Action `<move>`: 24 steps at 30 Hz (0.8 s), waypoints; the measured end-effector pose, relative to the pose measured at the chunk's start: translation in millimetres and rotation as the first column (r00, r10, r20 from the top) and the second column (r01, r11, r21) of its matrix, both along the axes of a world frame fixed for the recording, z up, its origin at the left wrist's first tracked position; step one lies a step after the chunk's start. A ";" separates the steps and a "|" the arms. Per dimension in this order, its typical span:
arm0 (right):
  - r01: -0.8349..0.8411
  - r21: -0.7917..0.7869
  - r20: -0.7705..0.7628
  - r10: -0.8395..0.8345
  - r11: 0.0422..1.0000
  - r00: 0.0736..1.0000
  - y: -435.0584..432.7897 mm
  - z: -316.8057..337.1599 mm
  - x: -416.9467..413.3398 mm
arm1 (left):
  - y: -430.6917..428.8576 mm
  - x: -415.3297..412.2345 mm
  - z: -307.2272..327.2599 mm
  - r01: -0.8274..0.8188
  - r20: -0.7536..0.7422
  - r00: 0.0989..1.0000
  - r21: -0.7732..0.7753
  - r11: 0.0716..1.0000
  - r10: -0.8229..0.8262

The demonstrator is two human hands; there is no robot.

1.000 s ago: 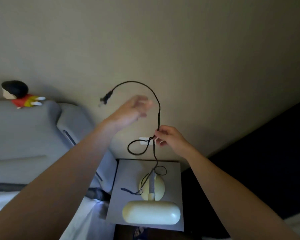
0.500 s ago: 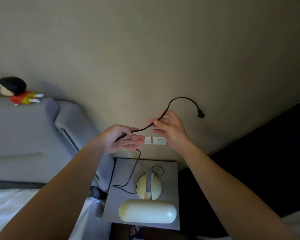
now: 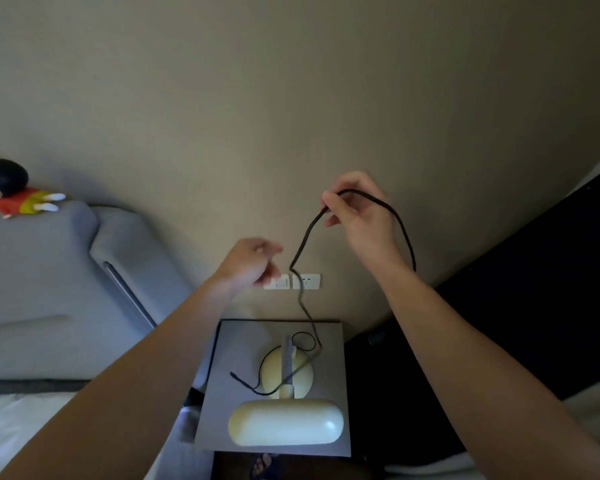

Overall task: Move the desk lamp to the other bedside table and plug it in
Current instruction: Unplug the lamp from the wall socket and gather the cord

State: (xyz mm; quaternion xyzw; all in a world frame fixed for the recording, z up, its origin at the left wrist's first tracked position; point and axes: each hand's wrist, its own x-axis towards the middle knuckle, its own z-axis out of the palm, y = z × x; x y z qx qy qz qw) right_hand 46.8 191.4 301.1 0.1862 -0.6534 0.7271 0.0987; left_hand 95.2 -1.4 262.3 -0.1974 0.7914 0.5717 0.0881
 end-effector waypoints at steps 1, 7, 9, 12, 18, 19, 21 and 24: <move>0.082 0.153 -0.115 -0.065 0.985 0.991 1.8 0.3 -2.9 | 8.2 -3.3 13.6 -0.020 -0.115 0.993 0.078 0.997 0.029; 0.349 0.735 -0.284 -0.203 0.582 0.937 6.3 -9.0 -16.5 | 61.5 -4.8 89.5 0.304 -0.101 0.953 0.295 0.906 -0.287; 0.354 0.850 -0.293 -0.208 0.391 0.933 9.2 -9.6 -19.3 | 73.6 -3.9 95.7 0.368 -0.035 0.926 0.292 0.883 -0.375; 0.366 0.926 -0.360 -0.074 0.097 0.930 6.9 -12.2 -22.0 | 88.6 -5.9 93.7 0.312 0.016 0.942 0.332 0.890 -0.336; 0.356 0.934 -0.356 -0.001 -0.002 0.934 8.1 -31.6 -27.5 | 82.7 -9.1 66.5 0.160 0.051 0.983 0.232 0.960 -0.176; 0.337 0.939 -0.339 0.008 0.067 0.941 12.2 -39.1 -29.6 | 73.8 -11.1 62.4 0.103 0.048 0.992 0.234 0.967 -0.117; 0.207 0.936 -0.224 0.030 0.284 0.974 24.0 -50.7 -32.0 | 49.8 -14.3 57.9 0.012 0.020 1.000 0.285 0.958 -0.018; 0.033 0.876 -0.066 0.051 0.481 0.997 50.4 -67.7 -28.2 | 6.4 -10.1 47.2 0.121 -0.015 0.993 0.230 0.966 -0.120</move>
